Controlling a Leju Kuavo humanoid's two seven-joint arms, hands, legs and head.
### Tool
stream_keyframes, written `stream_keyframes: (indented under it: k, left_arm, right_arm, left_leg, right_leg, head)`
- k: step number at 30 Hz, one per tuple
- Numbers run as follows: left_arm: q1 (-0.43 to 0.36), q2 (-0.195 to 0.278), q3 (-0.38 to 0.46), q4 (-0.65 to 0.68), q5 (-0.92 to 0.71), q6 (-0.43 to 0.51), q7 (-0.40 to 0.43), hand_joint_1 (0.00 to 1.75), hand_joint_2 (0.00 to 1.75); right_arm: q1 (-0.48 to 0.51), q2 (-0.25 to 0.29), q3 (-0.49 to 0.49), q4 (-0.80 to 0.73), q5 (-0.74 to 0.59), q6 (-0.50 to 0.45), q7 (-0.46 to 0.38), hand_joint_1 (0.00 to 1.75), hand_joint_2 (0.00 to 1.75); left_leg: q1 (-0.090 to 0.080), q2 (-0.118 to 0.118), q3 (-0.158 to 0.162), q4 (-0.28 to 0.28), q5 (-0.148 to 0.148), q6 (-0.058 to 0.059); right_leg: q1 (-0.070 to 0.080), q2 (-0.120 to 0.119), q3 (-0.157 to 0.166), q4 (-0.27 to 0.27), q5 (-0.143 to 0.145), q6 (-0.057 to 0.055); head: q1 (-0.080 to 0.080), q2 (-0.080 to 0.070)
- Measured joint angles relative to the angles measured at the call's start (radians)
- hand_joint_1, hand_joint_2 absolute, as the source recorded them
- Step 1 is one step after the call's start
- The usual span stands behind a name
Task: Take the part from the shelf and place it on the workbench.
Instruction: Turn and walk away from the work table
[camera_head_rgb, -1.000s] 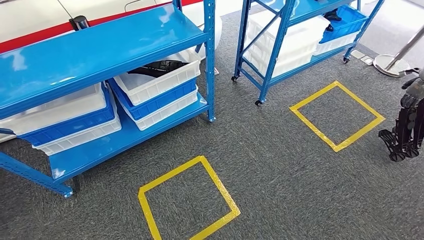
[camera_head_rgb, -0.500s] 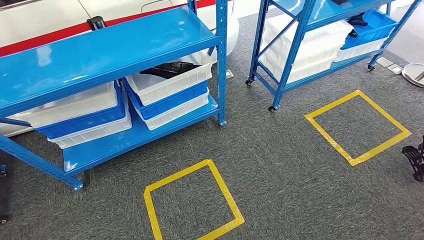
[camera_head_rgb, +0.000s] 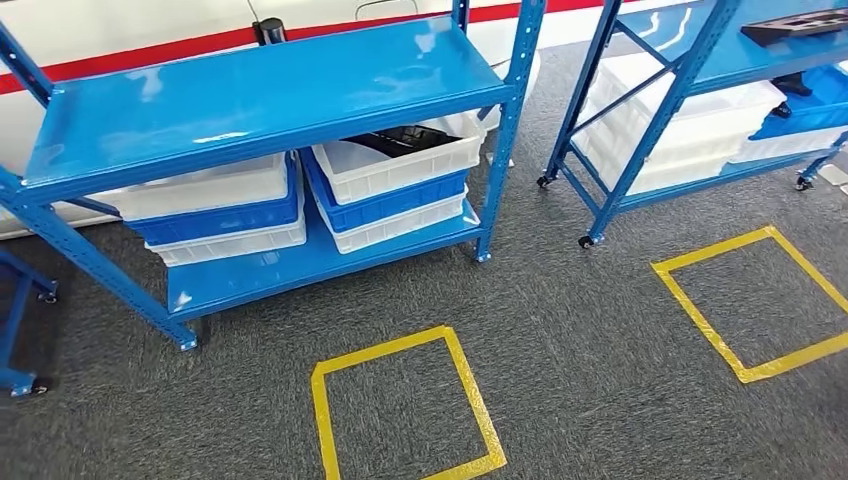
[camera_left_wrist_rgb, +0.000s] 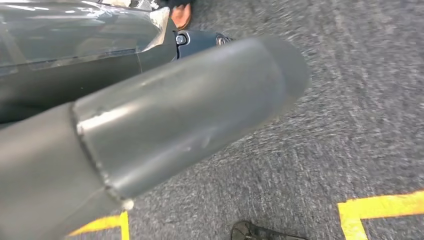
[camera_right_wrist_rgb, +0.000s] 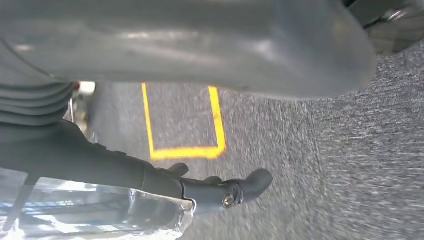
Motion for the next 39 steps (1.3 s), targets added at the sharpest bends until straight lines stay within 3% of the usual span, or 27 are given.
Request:
stream_keyframes:
  k: [1,2,3,5,7,8,10,12,15,16,17,19,21,23,25,27,28,30,32,33,34,36,38,39]
  left_arm:
    - [0.0,0.0,0.001,0.0,0.002,0.001,0.004,0.0,0.0]
    - [0.001,-0.001,0.002,0.0,0.005,0.001,0.007,0.0,0.0]
    - [0.001,-0.002,0.005,0.0,0.008,0.002,0.01,0.0,0.0]
    - [0.002,-0.003,0.012,0.0,0.012,0.008,0.016,0.0,0.0]
    - [0.002,-0.003,0.018,0.0,0.014,0.014,0.019,0.0,0.0]
    - [0.002,-0.002,0.019,0.0,0.014,0.016,0.02,0.0,0.0]
    - [0.002,-0.002,0.022,0.0,0.014,0.018,0.021,0.0,0.0]
    - [0.003,-0.002,0.025,0.0,0.016,0.019,0.025,0.0,0.0]
    - [0.001,-0.004,0.026,0.0,0.018,0.018,0.033,0.0,0.0]
    - [0.001,-0.004,0.026,0.0,0.018,0.018,0.034,0.0,0.0]
    - [0.002,-0.004,0.027,0.0,0.018,0.018,0.035,0.0,0.0]
    - [0.002,-0.004,0.028,0.0,0.017,0.018,0.036,0.0,0.0]
    - [0.001,-0.004,0.029,0.0,0.014,0.017,0.036,0.0,0.0]
    - [-0.002,-0.004,0.029,0.0,0.01,0.015,0.038,0.0,0.0]
    - [-0.002,-0.003,0.029,0.0,0.006,0.014,0.043,0.0,0.0]
    - [-0.001,-0.004,0.029,0.0,0.002,0.014,0.048,0.0,0.0]
    - [-0.002,-0.004,0.029,0.0,0.001,0.015,0.051,0.0,0.0]
    - [-0.003,-0.003,0.029,0.0,0.001,0.016,0.055,0.0,0.0]
    - [-0.003,-0.003,0.029,0.0,0.001,0.016,0.058,0.0,0.0]
    - [-0.002,-0.003,0.029,0.0,0.001,0.017,0.06,0.0,0.0]
    - [-0.002,-0.003,0.029,0.0,0.002,0.017,0.061,0.0,0.0]
    - [-0.001,-0.004,0.029,0.0,0.003,0.018,0.061,0.0,0.0]
    - [-0.001,-0.003,0.029,0.0,0.004,0.019,0.061,0.0,0.0]
    - [0.0,-0.003,0.029,0.0,0.004,0.019,0.061,0.0,0.0]
  right_arm:
    - [0.001,-0.001,0.0,0.0,0.002,0.0,0.001,0.0,0.0]
    - [0.003,-0.002,0.0,0.0,0.003,0.0,0.002,0.0,0.0]
    - [0.003,-0.004,0.0,0.0,0.005,0.0,0.004,0.0,0.0]
    - [0.003,-0.007,0.0,0.0,0.009,0.001,0.006,0.0,0.0]
    - [0.001,-0.007,0.001,0.001,0.01,0.002,0.009,0.0,0.0]
    - [0.0,-0.007,0.002,0.001,0.011,0.002,0.01,0.0,0.0]
    - [-0.003,-0.006,0.003,0.001,0.012,0.002,0.011,0.0,0.0]
    - [-0.003,-0.005,0.004,0.001,0.013,0.002,0.012,0.0,0.0]
    - [0.0,-0.004,0.004,0.001,0.014,0.002,0.013,0.0,0.0]
    - [0.001,-0.005,0.004,0.001,0.014,0.002,0.013,0.0,0.0]
    - [0.001,-0.005,0.004,0.001,0.014,0.002,0.013,0.0,0.0]
    - [0.001,-0.005,0.004,0.001,0.014,0.002,0.013,0.0,0.0]
    - [-0.001,-0.004,0.004,0.001,0.014,0.002,0.013,0.0,0.0]
    - [-0.001,-0.004,0.004,0.001,0.014,0.002,0.013,0.0,0.0]
    - [-0.002,-0.003,0.004,0.001,0.013,0.001,0.013,0.0,0.0]
    - [-0.004,-0.002,0.004,0.0,0.013,0.0,0.013,0.0,0.0]
    - [-0.004,-0.001,0.004,0.0,0.013,0.0,0.013,0.0,0.0]
    - [-0.002,-0.001,0.004,0.0,0.013,0.0,0.013,0.0,0.0]
    - [0.002,-0.002,0.004,0.0,0.013,0.0,0.013,0.0,0.0]
    - [0.003,-0.003,0.004,0.0,0.014,-0.003,0.013,0.0,0.0]
    - [0.004,-0.003,0.004,0.0,0.015,-0.008,0.013,0.0,0.0]
    - [0.002,-0.005,0.004,0.0,0.016,-0.022,0.009,0.0,0.0]
    - [-0.003,-0.005,0.004,0.0,0.015,-0.03,0.005,0.0,0.0]
    - [-0.006,-0.004,0.004,0.0,0.014,-0.031,0.003,0.0,0.0]
  left_leg:
    - [0.0,-0.012,0.0,0.0,-0.001,0.0]
    - [-0.001,-0.025,0.001,0.001,-0.001,0.0]
    - [0.0,-0.039,0.002,0.002,-0.002,-0.002]
    - [0.0,-0.063,0.002,0.01,-0.008,-0.01]
    - [-0.003,-0.081,-0.002,0.022,-0.018,-0.022]
    - [-0.005,-0.086,-0.005,0.025,-0.022,-0.027]
    - [-0.002,-0.093,-0.007,0.027,-0.023,-0.033]
    - [0.002,-0.066,-0.02,0.057,-0.042,-0.041]
    - [0.007,-0.001,-0.11,0.232,-0.128,-0.056]
    - [0.009,0.007,-0.14,0.287,-0.146,-0.059]
    - [0.01,0.01,-0.156,0.31,-0.145,-0.06]
    - [0.01,0.02,-0.124,0.24,-0.092,-0.056]
    - [0.005,0.062,-0.055,0.106,-0.035,-0.048]
    - [-0.002,0.085,-0.023,0.044,-0.022,-0.04]
    - [-0.007,0.065,-0.023,0.038,-0.024,-0.029]
    - [-0.004,0.043,-0.014,0.024,-0.015,-0.016]
    - [-0.001,0.032,-0.009,0.018,-0.01,-0.01]
    - [-0.001,0.008,-0.008,0.015,-0.008,-0.003]
    - [-0.003,-0.02,-0.007,0.016,-0.008,0.0]
    - [-0.004,-0.035,-0.006,0.017,-0.009,-0.001]
    - [-0.003,-0.048,-0.004,0.017,-0.01,-0.002]
    - [-0.005,-0.068,-0.002,0.022,-0.014,-0.008]
    - [-0.009,-0.077,-0.003,0.025,-0.021,-0.017]
    - [-0.01,-0.079,-0.003,0.026,-0.023,-0.021]
  right_leg:
    - [0.0,0.003,-0.027,0.044,-0.01,0.002]
    - [0.0,0.005,-0.038,0.054,-0.003,0.009]
    - [-0.001,0.007,-0.029,0.024,0.019,0.019]
    - [-0.007,0.029,0.025,-0.109,0.083,0.036]
    - [-0.011,0.052,0.066,-0.196,0.117,0.032]
    - [-0.011,0.055,0.07,-0.204,0.119,0.024]
    - [-0.009,0.041,0.073,-0.205,0.121,0.009]
    - [-0.011,0.026,0.075,-0.207,0.121,-0.003]
    - [-0.009,-0.005,0.077,-0.208,0.117,-0.016]
    - [-0.007,-0.016,0.077,-0.208,0.115,-0.018]
    - [-0.006,-0.028,0.078,-0.208,0.114,-0.019]
    - [-0.006,-0.05,0.083,-0.208,0.11,-0.019]
    - [-0.002,-0.067,0.091,-0.207,0.105,-0.014]
    - [0.003,-0.082,0.097,-0.209,0.099,-0.004]
    - [0.005,-0.098,0.106,-0.215,0.095,0.008]
    - [0.004,-0.076,0.104,-0.198,0.082,0.015]
    - [0.004,-0.052,0.089,-0.162,0.064,0.015]
    - [0.003,-0.008,0.028,-0.04,0.011,0.006]
    - [0.003,0.002,-0.025,0.051,-0.013,0.008]
    - [0.003,0.005,-0.027,0.043,0.002,0.015]
    - [0.003,0.008,-0.011,-0.002,0.03,0.024]
    - [0.003,0.021,0.043,-0.14,0.093,0.034]
    - [0.005,0.029,0.071,-0.21,0.119,0.025]
    - [0.007,0.029,0.072,-0.214,0.12,0.016]
  head:
    - [0.0,0.0]
    - [0.0,0.0]
    - [0.0,0.0]
    - [0.001,0.0]
    - [0.002,0.0]
    - [0.002,0.0]
    - [0.0,0.0]
    - [-0.004,0.0]
    - [-0.012,0.0]
    - [-0.012,0.0]
    - [-0.012,0.0]
    - [-0.012,0.0]
    - [-0.012,0.0]
    - [-0.011,0.0]
    - [-0.01,0.0]
    - [-0.009,0.0]
    - [-0.007,0.0]
    - [-0.004,0.0]
    - [-0.002,0.0]
    - [-0.002,0.0]
    - [-0.001,0.0]
    - [0.0,0.0]
    - [0.001,0.0]
    - [0.002,0.0]
